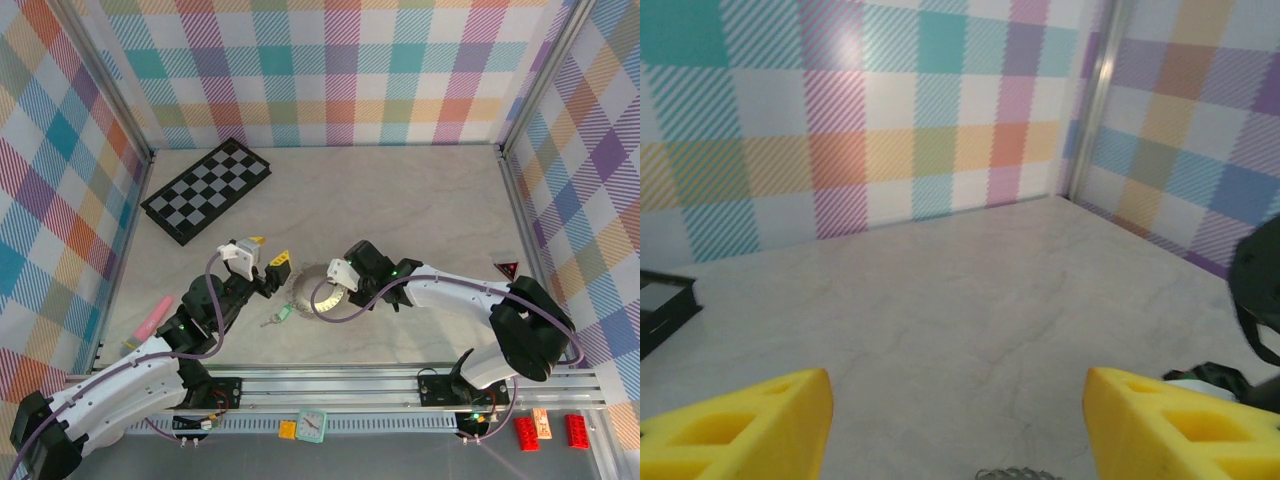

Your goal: Put the keys on the keyring

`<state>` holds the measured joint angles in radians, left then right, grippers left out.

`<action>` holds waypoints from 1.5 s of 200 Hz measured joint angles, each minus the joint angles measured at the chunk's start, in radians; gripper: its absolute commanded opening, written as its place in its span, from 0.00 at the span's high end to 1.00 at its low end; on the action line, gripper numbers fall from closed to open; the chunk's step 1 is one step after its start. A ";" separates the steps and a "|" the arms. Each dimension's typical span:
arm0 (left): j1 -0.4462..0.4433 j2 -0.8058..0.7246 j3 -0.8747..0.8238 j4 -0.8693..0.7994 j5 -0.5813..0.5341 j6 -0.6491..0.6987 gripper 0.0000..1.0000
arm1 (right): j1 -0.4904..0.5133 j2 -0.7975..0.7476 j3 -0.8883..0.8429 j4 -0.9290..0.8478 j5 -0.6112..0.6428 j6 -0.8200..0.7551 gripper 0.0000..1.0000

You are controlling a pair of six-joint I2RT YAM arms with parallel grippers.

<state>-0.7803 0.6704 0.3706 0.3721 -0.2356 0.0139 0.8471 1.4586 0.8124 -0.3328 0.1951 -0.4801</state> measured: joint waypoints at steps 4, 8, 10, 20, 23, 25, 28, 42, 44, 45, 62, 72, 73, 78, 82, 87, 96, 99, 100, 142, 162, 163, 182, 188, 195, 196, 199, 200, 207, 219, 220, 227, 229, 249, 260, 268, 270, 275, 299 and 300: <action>0.000 0.000 -0.002 -0.001 -0.011 -0.004 0.33 | 0.000 0.001 0.000 -0.007 0.008 -0.004 0.91; 0.000 0.000 -0.005 -0.002 -0.019 -0.008 0.33 | 0.000 0.003 0.000 -0.013 0.018 -0.005 0.91; 0.000 0.000 -0.006 -0.002 -0.022 -0.010 0.33 | 0.000 0.005 0.000 -0.016 0.022 -0.007 0.91; 0.000 0.000 -0.010 -0.006 -0.040 -0.021 0.33 | -0.002 0.013 0.000 -0.028 0.042 -0.009 0.88; 0.000 0.000 -0.011 -0.006 -0.044 -0.023 0.33 | -0.002 0.017 0.000 -0.030 0.049 -0.012 0.86; 0.000 0.000 -0.013 -0.006 -0.046 -0.024 0.33 | -0.002 0.019 0.000 -0.031 0.053 -0.011 0.84; 0.000 0.000 -0.013 -0.007 -0.049 -0.026 0.33 | -0.002 0.023 0.000 -0.034 0.059 -0.015 0.82; 0.000 0.000 -0.014 -0.010 -0.063 -0.031 0.33 | -0.004 0.046 0.000 -0.039 0.088 -0.026 0.76; 0.000 0.000 -0.014 -0.010 -0.064 -0.032 0.32 | -0.004 0.049 0.000 -0.039 0.092 -0.026 0.75; 0.000 0.000 -0.014 -0.011 -0.065 -0.032 0.32 | -0.004 0.050 0.000 -0.039 0.094 -0.025 0.75; 0.000 -0.005 -0.014 -0.029 -0.080 -0.038 0.31 | -0.011 0.071 0.000 -0.041 0.126 -0.035 0.68; 0.000 -0.009 -0.014 -0.040 -0.088 -0.043 0.31 | -0.014 0.076 0.000 -0.044 0.142 -0.036 0.65; 0.000 -0.009 -0.014 -0.041 -0.089 -0.044 0.31 | -0.014 0.076 0.000 -0.044 0.143 -0.035 0.64; 0.000 -0.011 -0.014 -0.047 -0.092 -0.045 0.31 | -0.017 0.077 0.000 -0.045 0.150 -0.036 0.63; 0.000 -0.013 -0.014 -0.055 -0.093 -0.045 0.31 | -0.018 0.077 0.000 -0.045 0.154 -0.037 0.62; 0.000 -0.016 -0.014 -0.060 -0.097 -0.047 0.31 | -0.020 0.076 0.000 -0.045 0.158 -0.034 0.61; 0.000 -0.019 -0.014 -0.068 -0.100 -0.048 0.30 | -0.024 0.072 0.000 -0.045 0.159 -0.031 0.59; 0.000 -0.019 -0.014 -0.070 -0.100 -0.049 0.30 | -0.025 0.068 0.000 -0.046 0.156 -0.027 0.59; 0.000 -0.019 -0.014 -0.071 -0.100 -0.049 0.30 | -0.026 0.067 0.000 -0.046 0.155 -0.025 0.59; 0.000 -0.009 -0.014 -0.085 -0.105 -0.064 0.29 | -0.042 -0.164 -0.027 0.013 -0.018 0.146 0.54; 0.004 0.018 -0.014 -0.085 -0.114 -0.086 0.28 | -0.041 -0.249 -0.049 0.055 -0.119 0.327 0.54; 0.004 0.021 -0.014 -0.085 -0.115 -0.088 0.28 | -0.041 -0.251 -0.050 0.056 -0.123 0.333 0.54; 0.004 0.063 -0.014 -0.085 -0.117 -0.111 0.28 | -0.041 -0.256 -0.068 0.054 -0.185 0.532 0.56; 0.004 0.077 -0.014 -0.084 -0.116 -0.117 0.28 | -0.041 -0.250 -0.071 0.047 -0.195 0.593 0.57; 0.004 0.096 -0.014 -0.084 -0.114 -0.128 0.28 | -0.041 -0.241 -0.074 0.037 -0.205 0.672 0.59; 0.004 0.098 -0.014 -0.083 -0.114 -0.129 0.28 | -0.041 -0.239 -0.074 0.034 -0.209 0.688 0.59; 0.004 0.105 -0.014 -0.083 -0.114 -0.132 0.28 | -0.041 -0.233 -0.075 0.030 -0.214 0.719 0.59; 0.004 0.109 -0.014 -0.082 -0.113 -0.135 0.28 | -0.041 -0.232 -0.075 0.029 -0.217 0.726 0.60; 0.004 0.129 -0.014 -0.082 -0.108 -0.146 0.28 | -0.041 -0.218 -0.078 0.027 -0.238 0.799 0.61; 0.005 0.159 -0.014 -0.081 -0.100 -0.165 0.28 | -0.041 -0.188 -0.080 0.026 -0.283 0.893 0.63; 0.005 0.161 -0.014 -0.081 -0.098 -0.166 0.28 | -0.041 -0.183 -0.080 0.027 -0.289 0.902 0.63; 0.005 0.179 -0.014 -0.081 -0.093 -0.181 0.29 | -0.041 -0.161 -0.080 0.031 -0.314 0.944 0.64; 0.005 0.181 -0.014 -0.081 -0.092 -0.183 0.29 | -0.041 -0.153 -0.080 0.033 -0.322 0.953 0.64; 0.005 0.201 -0.015 -0.081 -0.074 -0.221 0.30 | -0.041 -0.076 -0.080 0.056 -0.391 1.032 0.64; 0.005 0.201 -0.015 -0.080 -0.068 -0.241 0.30 | -0.041 -0.039 -0.080 0.068 -0.420 1.052 0.65; 0.005 0.201 -0.016 -0.077 -0.061 -0.258 0.30 | -0.041 -0.013 -0.080 0.077 -0.439 1.063 0.65; 0.005 0.200 -0.017 -0.076 -0.061 -0.262 0.30 | -0.041 -0.008 -0.080 0.079 -0.445 1.065 0.66; 0.005 0.200 -0.019 -0.074 -0.060 -0.269 0.30 | -0.041 0.007 -0.079 0.085 -0.455 1.069 0.66; 0.005 0.198 -0.027 -0.071 -0.049 -0.293 0.31 | -0.034 0.066 -0.071 0.105 -0.492 1.072 0.68; 0.005 0.198 -0.028 -0.071 -0.049 -0.295 0.31 | -0.034 0.069 -0.071 0.106 -0.493 1.072 0.68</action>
<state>-0.7753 0.8684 0.3428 0.3008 -0.2844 -0.2810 0.8127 1.5272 0.7418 -0.2272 -0.2981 0.5919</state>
